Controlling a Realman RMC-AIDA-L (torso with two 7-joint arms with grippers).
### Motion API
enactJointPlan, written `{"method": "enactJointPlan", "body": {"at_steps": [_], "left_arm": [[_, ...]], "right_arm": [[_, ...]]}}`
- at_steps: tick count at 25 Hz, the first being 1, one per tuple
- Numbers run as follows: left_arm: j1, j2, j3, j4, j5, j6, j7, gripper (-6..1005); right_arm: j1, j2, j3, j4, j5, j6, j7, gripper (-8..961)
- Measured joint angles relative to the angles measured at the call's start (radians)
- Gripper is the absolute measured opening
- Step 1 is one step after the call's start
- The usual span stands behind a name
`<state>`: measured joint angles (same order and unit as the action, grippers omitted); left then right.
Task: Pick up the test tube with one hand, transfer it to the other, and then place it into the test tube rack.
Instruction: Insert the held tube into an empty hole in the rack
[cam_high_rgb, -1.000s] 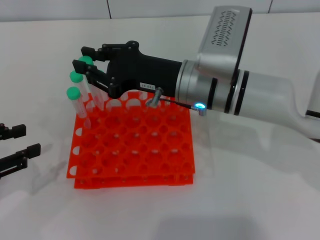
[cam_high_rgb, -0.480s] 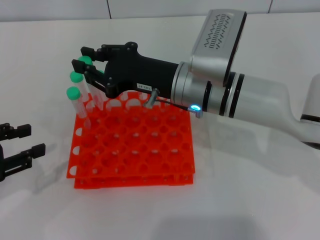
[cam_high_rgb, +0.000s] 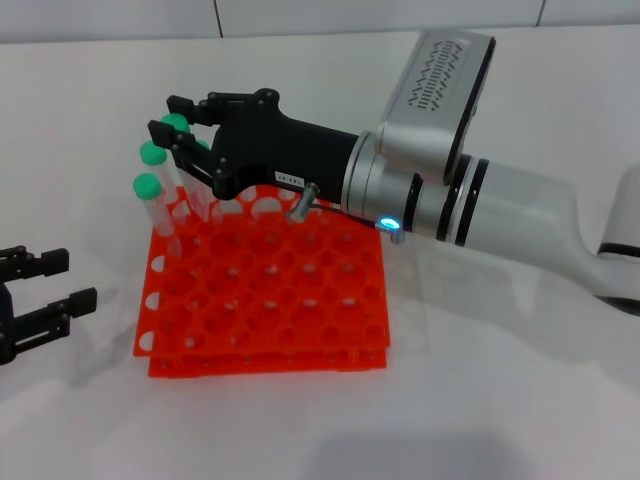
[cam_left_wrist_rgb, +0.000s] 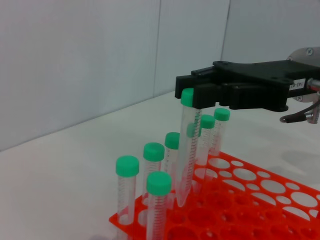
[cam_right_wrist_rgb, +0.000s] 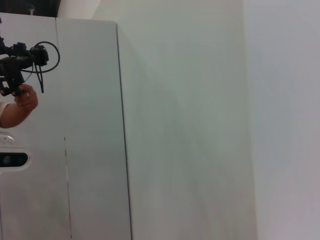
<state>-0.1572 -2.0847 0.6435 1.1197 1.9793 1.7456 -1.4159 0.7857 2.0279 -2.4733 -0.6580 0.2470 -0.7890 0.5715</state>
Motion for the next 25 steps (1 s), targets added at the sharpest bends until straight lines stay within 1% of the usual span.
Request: {"method": "enactJointPlan", "body": {"at_steps": [14, 25], "left_arm": [[-0.002, 0.001, 0.002, -0.019, 0.0, 0.0, 0.009, 560], [-0.001, 0.002, 0.002, -0.023, 0.017, 0.0, 0.012, 560]], "right_arm": [[0.0, 0.0, -0.018, 0.0, 0.02, 0.001, -0.016, 325], [0.027, 0.0, -0.02, -0.009, 0.022, 0.03, -0.016, 329]]}}
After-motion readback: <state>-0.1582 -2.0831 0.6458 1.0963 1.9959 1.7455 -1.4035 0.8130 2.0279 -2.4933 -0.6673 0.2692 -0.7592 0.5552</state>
